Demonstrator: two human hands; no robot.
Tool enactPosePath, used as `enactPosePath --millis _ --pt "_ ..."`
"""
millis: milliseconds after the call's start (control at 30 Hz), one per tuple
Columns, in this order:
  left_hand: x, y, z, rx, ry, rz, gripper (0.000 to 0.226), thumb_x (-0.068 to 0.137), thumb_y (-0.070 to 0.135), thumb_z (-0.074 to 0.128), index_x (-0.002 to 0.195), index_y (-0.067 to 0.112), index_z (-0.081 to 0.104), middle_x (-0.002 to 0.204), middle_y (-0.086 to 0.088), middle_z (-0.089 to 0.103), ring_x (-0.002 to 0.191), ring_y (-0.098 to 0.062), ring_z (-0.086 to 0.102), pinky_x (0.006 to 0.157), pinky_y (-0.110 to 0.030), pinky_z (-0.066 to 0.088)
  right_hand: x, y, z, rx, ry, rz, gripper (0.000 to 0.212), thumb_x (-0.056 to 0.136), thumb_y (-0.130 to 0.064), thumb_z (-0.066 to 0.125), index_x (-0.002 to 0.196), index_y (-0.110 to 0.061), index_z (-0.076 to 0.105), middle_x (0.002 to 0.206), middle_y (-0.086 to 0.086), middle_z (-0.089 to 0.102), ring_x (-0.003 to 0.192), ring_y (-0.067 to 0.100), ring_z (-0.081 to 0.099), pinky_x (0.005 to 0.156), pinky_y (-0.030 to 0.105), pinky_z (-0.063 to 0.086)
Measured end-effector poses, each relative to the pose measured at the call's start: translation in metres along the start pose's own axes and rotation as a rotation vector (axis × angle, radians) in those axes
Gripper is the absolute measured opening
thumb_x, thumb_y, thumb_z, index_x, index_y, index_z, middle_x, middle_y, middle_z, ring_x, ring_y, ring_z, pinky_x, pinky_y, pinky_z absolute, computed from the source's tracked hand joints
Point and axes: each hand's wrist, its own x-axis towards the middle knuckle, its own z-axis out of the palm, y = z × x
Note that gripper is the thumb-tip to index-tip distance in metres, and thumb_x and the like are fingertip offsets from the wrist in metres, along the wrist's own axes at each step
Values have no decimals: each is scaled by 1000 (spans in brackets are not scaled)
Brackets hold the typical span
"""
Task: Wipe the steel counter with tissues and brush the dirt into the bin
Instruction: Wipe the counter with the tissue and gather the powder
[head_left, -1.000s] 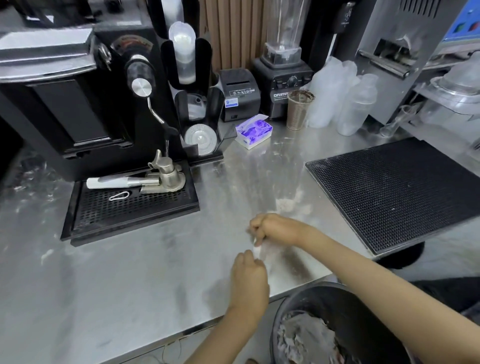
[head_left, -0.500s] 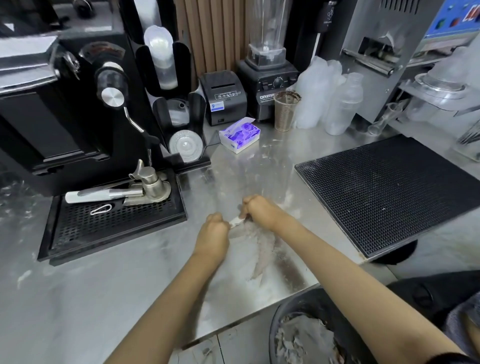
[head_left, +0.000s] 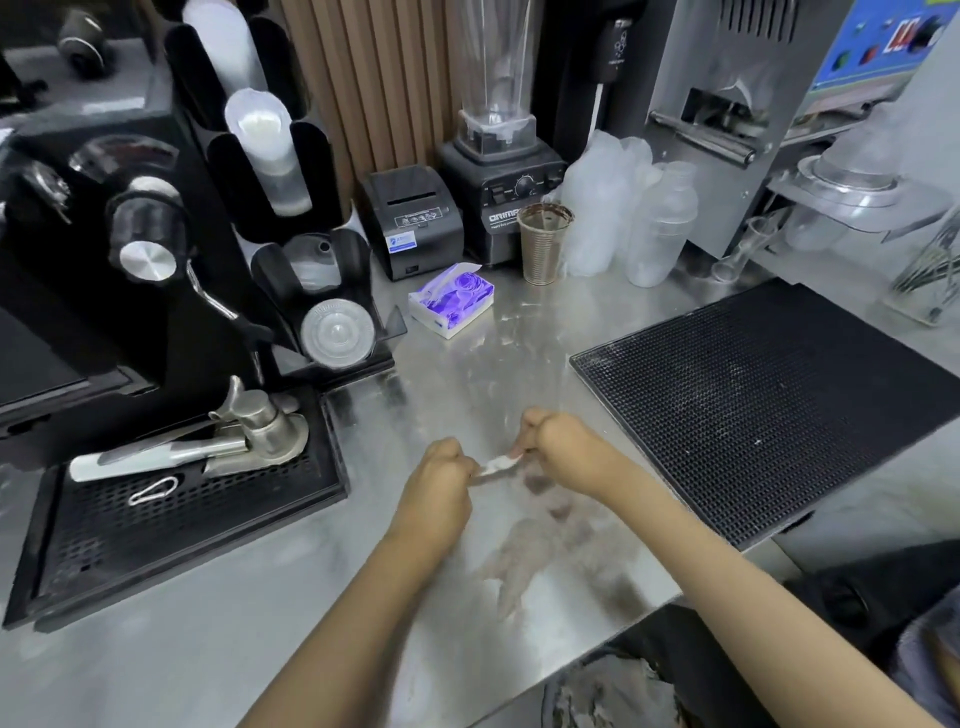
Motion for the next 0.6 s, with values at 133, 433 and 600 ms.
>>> enactPosePath --millis 133,433,600 --pt "51 -15 14 -9 -104 -49 12 74 -5 52 79 1 62 89 -12 49 93 -31 51 69 -35 40 38 14 0 16 2 92 35 77 10 55 104 -5 70 98 12 59 101 27 59 72 15 33" --pt "11 -8 41 37 -142 144 21 85 17 45 71 9 58 76 -3 50 74 -17 48 58 -21 27 -19 27 22 41 -73 27 25 68 4 56 87 -6 70 90 11 62 89 25 59 74 26 45" --pt "16 7 22 10 -191 236 7 84 9 58 79 5 56 83 -8 52 75 -23 50 64 -34 45 -40 34 13 55 38 21 27 80 5 57 102 -6 70 81 -9 51 82 15 51 67 13 37"
